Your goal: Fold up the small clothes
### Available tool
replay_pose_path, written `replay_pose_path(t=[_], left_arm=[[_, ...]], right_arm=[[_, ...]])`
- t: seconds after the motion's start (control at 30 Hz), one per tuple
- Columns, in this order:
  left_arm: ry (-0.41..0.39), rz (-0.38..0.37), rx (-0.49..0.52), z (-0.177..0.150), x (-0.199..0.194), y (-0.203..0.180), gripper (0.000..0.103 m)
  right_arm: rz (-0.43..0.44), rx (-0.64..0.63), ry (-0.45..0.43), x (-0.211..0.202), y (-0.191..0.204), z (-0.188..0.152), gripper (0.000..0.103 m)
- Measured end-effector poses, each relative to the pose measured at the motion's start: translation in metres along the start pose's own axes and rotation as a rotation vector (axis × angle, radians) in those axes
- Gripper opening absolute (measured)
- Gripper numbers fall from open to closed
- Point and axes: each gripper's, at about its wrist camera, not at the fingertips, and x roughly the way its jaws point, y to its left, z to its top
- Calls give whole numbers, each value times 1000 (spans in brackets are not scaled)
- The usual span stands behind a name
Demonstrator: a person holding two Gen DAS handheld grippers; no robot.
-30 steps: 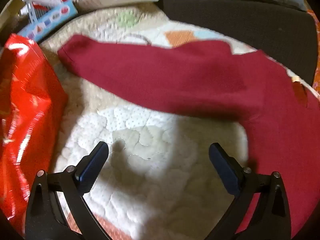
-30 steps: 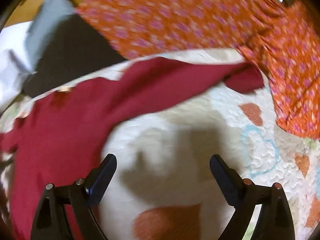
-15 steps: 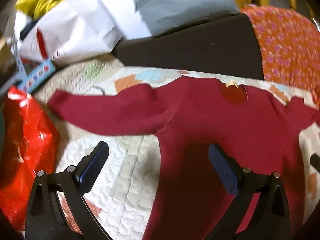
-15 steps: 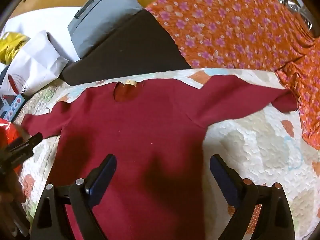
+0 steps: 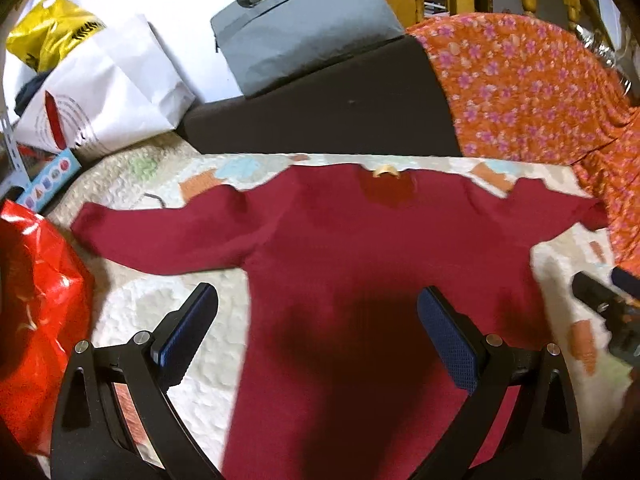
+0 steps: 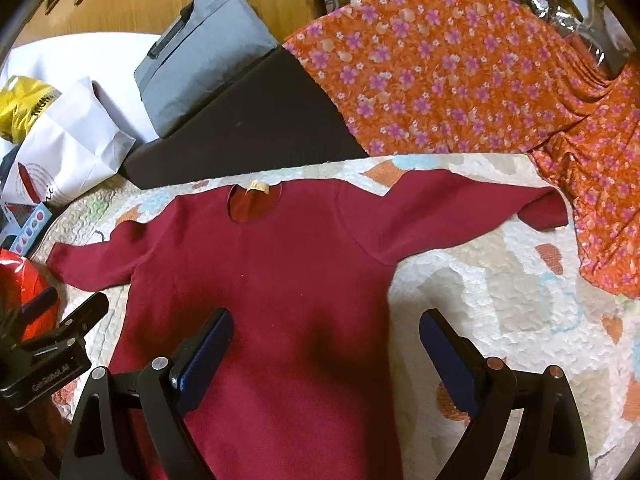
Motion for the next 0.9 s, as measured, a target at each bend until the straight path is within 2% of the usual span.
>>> replay_pose_path(t=[0.17,0.3,0.4,0.5,0.53,0.6,0.67,0.9], left_arm=[[-33,-34,19,8,0,-4,101],[13,-72,-14,11,26,8,101],[27,-66,-40,6,43,17,101],[103,-78,-92,11,64,22,101],[89,-83,-106,14,64,22,101],[53,-68,-99,18,62,21,101],[49,-60,-79,22,62,19,101],[109,-21,-49,21,73,19,101]], right_arm=[[-17,1,-11,11,4,2,94],[-11,2,26,33,18,5,94],[-41,-20,26,47,30,5,94],[-36,-2,38,59,37,6,92],[-28,7,45,62,39,7,92],[-31,4,52,67,44,8,92],[-35,-4,57,71,48,10,92],[-35,-1,85,81,53,11,92]])
